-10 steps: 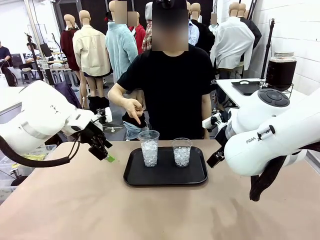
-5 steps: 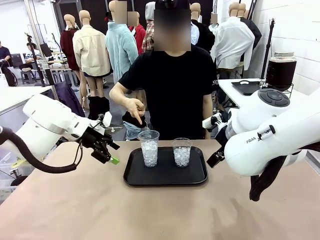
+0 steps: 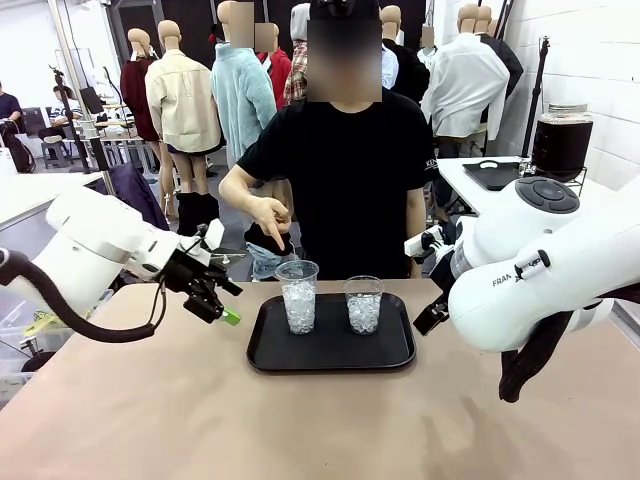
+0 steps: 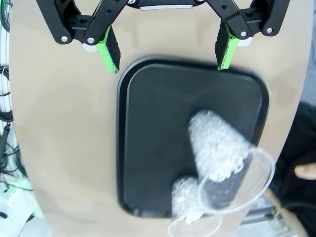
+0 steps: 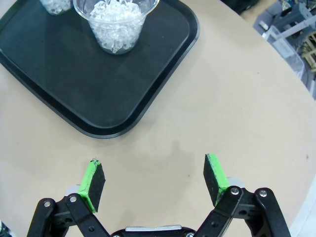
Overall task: Pour the drink into the iced cup.
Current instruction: Pick up the iced cup indicated by the human and present it to them.
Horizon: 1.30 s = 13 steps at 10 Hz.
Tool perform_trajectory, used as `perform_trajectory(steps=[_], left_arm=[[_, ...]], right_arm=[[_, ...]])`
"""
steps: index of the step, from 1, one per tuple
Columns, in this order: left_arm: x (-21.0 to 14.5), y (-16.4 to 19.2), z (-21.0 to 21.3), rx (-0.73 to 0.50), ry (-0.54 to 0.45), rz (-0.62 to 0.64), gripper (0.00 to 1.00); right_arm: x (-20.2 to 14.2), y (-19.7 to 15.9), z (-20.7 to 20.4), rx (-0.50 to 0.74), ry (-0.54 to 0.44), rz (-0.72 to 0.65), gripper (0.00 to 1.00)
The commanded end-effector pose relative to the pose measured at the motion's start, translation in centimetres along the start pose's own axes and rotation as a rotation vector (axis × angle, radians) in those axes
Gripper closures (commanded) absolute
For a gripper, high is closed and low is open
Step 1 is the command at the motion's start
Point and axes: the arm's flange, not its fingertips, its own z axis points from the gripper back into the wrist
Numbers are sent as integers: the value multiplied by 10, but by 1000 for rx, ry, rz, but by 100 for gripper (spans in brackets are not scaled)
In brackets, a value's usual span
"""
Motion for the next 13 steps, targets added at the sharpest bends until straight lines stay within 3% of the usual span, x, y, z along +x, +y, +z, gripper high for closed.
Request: perform_trajectory(steps=[1, 3, 7, 11, 13], left_arm=[[-12, 28, -23, -96, -117, -19, 0], [-16, 35, -37, -142, -184, -29, 0], [-24, 48, -63, -65, -301, -82, 0], [-21, 51, -81, -25, -298, -137, 0], [-24, 57, -90, -52, -326, -96, 0]], right_arm=[[0, 0, 0, 1, 1, 0, 0], [0, 0, 0, 1, 1, 0, 0], [0, 0, 0, 1, 1, 0, 0], [0, 0, 0, 1, 1, 0, 0], [0, 0, 0, 1, 1, 0, 0]])
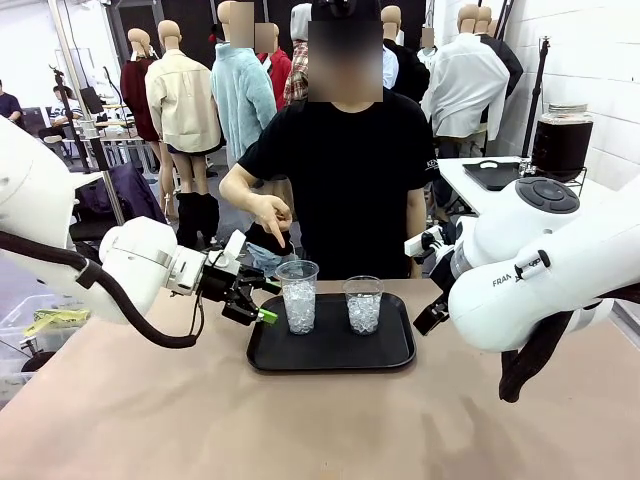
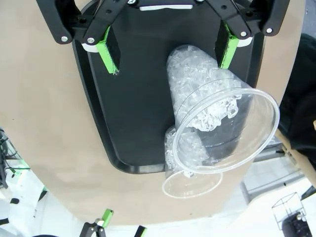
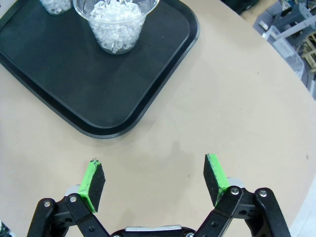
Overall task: Pour the drink into the iced cup.
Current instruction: Pick up the iced cup indicated by the human and present it to them.
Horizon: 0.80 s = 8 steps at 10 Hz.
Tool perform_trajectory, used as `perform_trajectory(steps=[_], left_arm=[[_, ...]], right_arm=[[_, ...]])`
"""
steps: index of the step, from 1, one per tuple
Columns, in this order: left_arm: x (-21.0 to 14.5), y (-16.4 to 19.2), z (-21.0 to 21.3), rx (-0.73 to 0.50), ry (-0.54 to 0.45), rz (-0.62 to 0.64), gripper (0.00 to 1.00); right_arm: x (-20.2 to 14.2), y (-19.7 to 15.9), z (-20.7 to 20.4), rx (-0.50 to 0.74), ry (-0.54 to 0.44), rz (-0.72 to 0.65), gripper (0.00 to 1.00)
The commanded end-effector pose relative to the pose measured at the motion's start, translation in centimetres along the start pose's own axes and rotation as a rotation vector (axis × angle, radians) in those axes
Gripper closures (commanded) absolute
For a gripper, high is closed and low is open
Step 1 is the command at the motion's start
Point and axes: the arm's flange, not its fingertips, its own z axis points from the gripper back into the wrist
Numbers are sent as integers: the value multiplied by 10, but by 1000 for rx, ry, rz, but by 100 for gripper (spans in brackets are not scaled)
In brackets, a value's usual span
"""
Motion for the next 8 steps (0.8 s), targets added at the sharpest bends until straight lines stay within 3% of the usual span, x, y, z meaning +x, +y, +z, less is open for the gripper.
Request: perform_trajectory(steps=[1, 5, 8], left_arm=[[-6, 9, -12, -1, -47, 35, 0], [-15, 29, -23, 64, -63, 96, 0], [-20, 35, -26, 7, -123, 121, 0]], right_arm=[[0, 0, 0, 1, 1, 0, 0], [0, 0, 0, 1, 1, 0, 0], [0, 0, 0, 1, 1, 0, 0]])
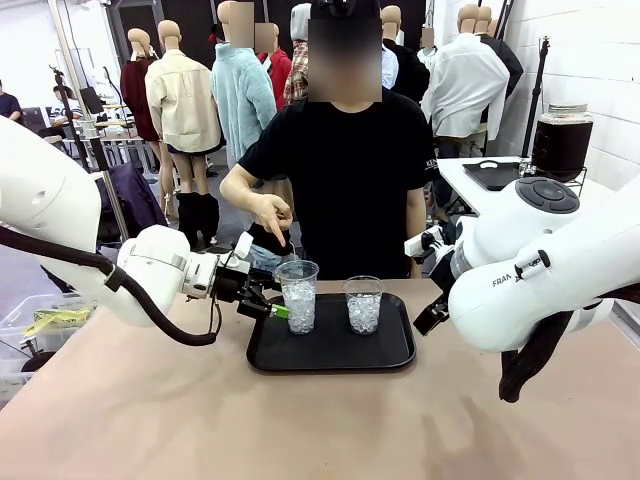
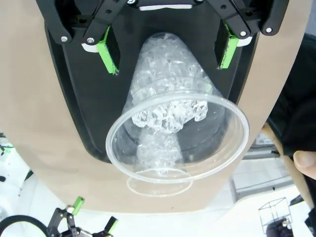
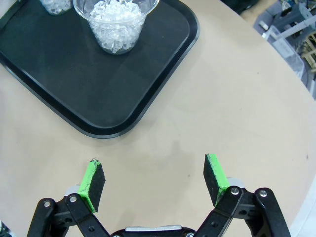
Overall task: Pour the drink into the iced cup.
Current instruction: Pick up the iced cup indicated by the human and present it to them.
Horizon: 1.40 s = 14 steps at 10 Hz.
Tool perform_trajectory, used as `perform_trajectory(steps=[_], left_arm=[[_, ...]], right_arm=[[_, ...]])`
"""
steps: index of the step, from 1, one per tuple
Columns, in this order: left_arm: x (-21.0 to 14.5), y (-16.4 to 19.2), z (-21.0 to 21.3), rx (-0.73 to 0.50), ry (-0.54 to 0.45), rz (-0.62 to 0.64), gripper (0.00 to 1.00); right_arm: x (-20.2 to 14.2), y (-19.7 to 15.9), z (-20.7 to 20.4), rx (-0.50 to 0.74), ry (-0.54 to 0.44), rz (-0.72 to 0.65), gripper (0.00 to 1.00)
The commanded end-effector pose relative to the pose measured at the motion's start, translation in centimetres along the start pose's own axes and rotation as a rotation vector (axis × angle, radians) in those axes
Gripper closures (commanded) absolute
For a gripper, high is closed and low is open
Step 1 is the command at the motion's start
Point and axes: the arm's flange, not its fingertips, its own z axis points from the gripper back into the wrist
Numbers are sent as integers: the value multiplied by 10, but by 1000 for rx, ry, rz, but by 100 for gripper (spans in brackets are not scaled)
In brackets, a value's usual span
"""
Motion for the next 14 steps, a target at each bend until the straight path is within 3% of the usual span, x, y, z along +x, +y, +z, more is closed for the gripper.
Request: perform_trajectory(steps=[1, 14], left_arm=[[-3, 9, -2, -18, -51, 32, 0], [-20, 21, -38, -78, -134, 50, 0]], right_arm=[[0, 0, 0, 1, 1, 0, 0], [0, 0, 0, 1, 1, 0, 0]])
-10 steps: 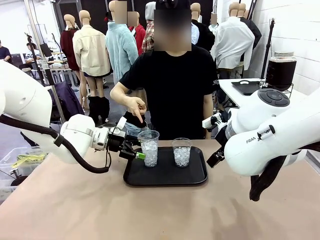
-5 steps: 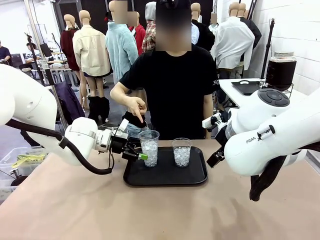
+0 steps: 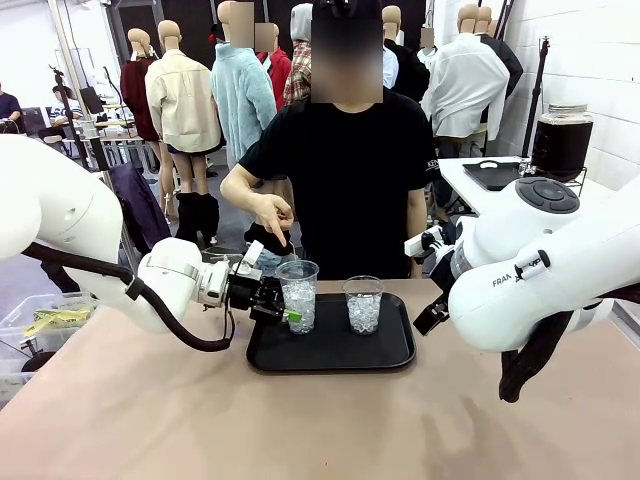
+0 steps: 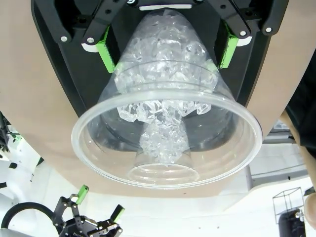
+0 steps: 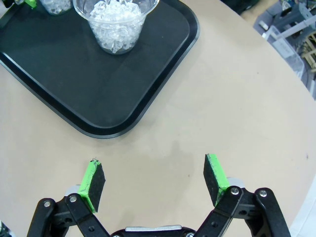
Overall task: Pour the drink into the iced cup.
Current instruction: Pick up the iced cup indicated by the human and present it to them.
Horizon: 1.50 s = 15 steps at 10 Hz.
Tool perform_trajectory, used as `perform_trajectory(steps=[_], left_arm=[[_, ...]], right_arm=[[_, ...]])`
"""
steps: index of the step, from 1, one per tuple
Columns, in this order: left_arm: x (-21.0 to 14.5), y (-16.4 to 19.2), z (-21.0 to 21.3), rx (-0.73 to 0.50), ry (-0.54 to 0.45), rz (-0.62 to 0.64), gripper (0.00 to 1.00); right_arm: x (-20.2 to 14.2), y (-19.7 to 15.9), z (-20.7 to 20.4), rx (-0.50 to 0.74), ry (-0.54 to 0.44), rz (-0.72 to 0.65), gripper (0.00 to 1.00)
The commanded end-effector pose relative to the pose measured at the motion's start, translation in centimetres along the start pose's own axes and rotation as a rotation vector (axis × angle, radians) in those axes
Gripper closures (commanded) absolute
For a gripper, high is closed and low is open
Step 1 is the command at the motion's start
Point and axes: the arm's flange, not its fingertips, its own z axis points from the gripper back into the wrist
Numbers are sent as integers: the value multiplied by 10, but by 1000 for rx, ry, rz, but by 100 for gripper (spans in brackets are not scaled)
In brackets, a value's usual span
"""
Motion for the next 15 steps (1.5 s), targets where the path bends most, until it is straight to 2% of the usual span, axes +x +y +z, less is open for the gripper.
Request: perform_trajectory(steps=[1, 2, 9, 10, 15], left_arm=[[2, 6, -2, 9, -42, -5, 10], [3, 4, -2, 10, -54, -26, 20], [3, 5, 2, 13, -75, -31, 20], [3, 4, 1, 8, -75, -40, 36], [4, 0, 5, 25, -96, -63, 36]], right_arm=[[0, 0, 0, 1, 0, 0, 0], [0, 0, 0, 1, 0, 0, 0], [0, 0, 0, 1, 0, 0, 0], [0, 0, 0, 1, 0, 0, 0], [0, 0, 0, 1, 0, 0, 0]])
